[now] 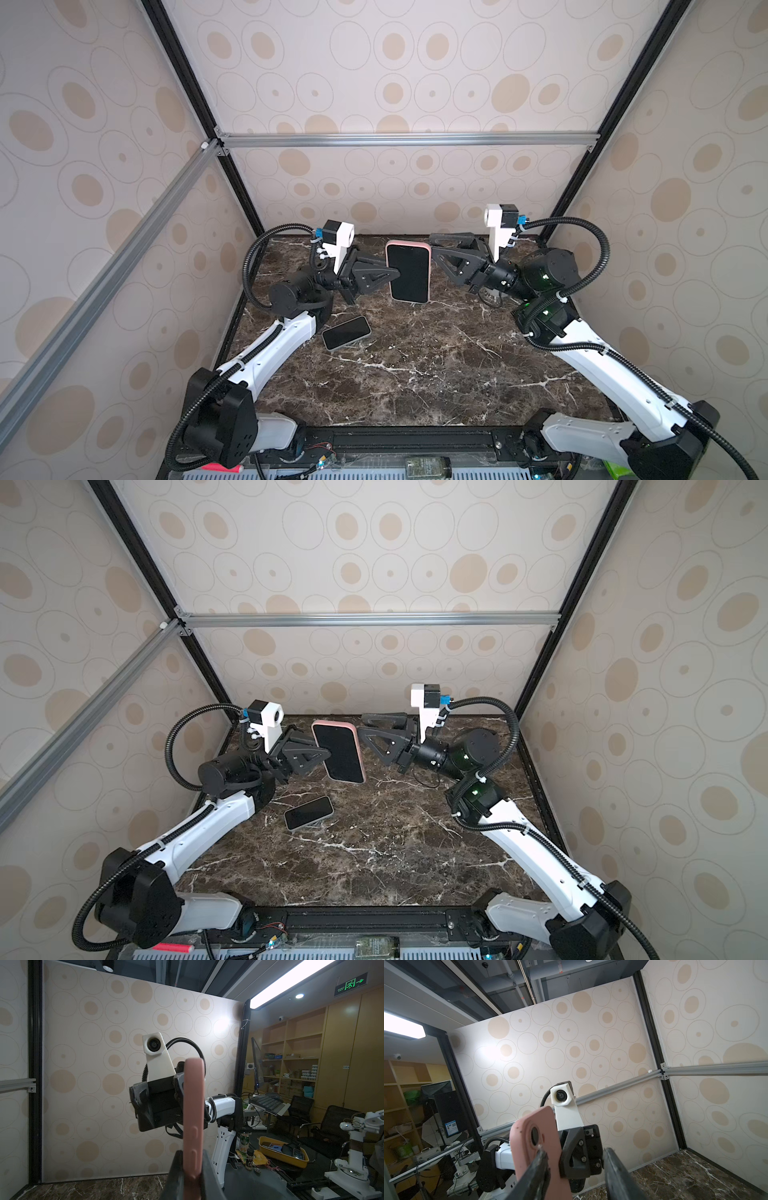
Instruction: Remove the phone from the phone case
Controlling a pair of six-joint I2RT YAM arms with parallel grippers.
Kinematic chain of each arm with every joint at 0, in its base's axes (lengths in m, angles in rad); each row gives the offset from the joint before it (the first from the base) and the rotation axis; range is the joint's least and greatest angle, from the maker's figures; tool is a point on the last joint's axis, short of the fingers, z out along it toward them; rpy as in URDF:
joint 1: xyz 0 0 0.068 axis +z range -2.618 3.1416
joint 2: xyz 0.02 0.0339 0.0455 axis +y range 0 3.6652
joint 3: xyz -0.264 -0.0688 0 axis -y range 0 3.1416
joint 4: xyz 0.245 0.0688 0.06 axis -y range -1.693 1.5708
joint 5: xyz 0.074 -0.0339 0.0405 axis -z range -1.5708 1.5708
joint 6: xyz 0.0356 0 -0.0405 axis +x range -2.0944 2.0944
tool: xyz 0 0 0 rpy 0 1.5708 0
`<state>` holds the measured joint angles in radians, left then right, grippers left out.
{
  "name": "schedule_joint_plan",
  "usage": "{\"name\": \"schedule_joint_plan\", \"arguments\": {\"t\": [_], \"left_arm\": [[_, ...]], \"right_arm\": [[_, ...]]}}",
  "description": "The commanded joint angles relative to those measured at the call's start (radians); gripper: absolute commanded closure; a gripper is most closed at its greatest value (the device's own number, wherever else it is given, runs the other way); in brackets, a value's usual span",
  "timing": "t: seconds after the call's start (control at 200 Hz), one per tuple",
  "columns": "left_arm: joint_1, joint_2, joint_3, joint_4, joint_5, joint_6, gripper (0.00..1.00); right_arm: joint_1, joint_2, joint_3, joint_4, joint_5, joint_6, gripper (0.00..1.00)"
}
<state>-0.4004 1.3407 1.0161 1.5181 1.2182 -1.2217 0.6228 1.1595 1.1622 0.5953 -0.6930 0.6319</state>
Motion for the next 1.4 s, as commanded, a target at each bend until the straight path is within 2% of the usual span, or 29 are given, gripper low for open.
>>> {"name": "schedule_joint_plan", "arguments": {"t": [0.0, 0.22, 0.32, 0.45, 0.725, 0.81, 0.895, 1.025, 1.13, 1.23, 1.26, 1.315, 1.395], "left_arm": [[-0.005, -0.032, 0.009, 0.009, -0.057, 0.043, 1.00], [-0.005, -0.043, 0.002, -0.041, -0.075, 0.092, 1.00], [-0.005, -0.040, 0.000, -0.051, -0.077, 0.095, 1.00], [-0.005, -0.038, -0.002, -0.052, -0.086, 0.094, 1.00], [-0.007, -0.038, 0.003, -0.059, -0.074, 0.093, 1.00], [-0.008, -0.037, -0.001, -0.058, -0.072, 0.093, 1.00], [-0.009, -0.035, -0.002, -0.059, -0.071, 0.093, 1.00], [-0.009, -0.037, -0.006, -0.075, -0.069, 0.104, 1.00], [-0.009, -0.043, -0.006, -0.139, -0.062, 0.145, 1.00], [-0.008, -0.065, -0.001, -0.275, -0.049, 0.239, 1.00], [-0.009, -0.074, 0.002, -0.319, -0.042, 0.270, 0.94], [-0.009, -0.087, 0.001, -0.387, -0.036, 0.326, 0.81], [-0.009, -0.106, -0.001, -0.464, -0.031, 0.388, 0.71]], "right_arm": [[0.011, -0.026, -0.021, 0.089, -0.028, -0.011, 0.54], [0.022, -0.074, -0.073, 0.145, 0.017, -0.047, 0.54], [0.036, -0.064, -0.031, 0.062, -0.025, -0.087, 0.53], [0.052, -0.042, -0.003, -0.009, -0.077, -0.127, 0.47], [0.057, -0.026, 0.022, -0.149, -0.018, -0.186, 0.52], [0.056, -0.024, 0.033, -0.183, -0.009, -0.201, 0.56], [0.056, -0.023, 0.032, -0.180, -0.003, -0.196, 0.66], [0.057, -0.026, 0.034, -0.186, 0.006, -0.187, 0.76], [0.056, -0.030, 0.051, -0.245, 0.019, -0.207, 0.86], [0.056, -0.041, 0.071, -0.320, 0.035, -0.238, 0.96], [0.057, -0.045, 0.078, -0.350, 0.046, -0.250, 1.00], [0.057, -0.053, 0.095, -0.393, 0.052, -0.268, 1.00], [0.056, -0.062, 0.121, -0.460, 0.058, -0.292, 1.00]]}}
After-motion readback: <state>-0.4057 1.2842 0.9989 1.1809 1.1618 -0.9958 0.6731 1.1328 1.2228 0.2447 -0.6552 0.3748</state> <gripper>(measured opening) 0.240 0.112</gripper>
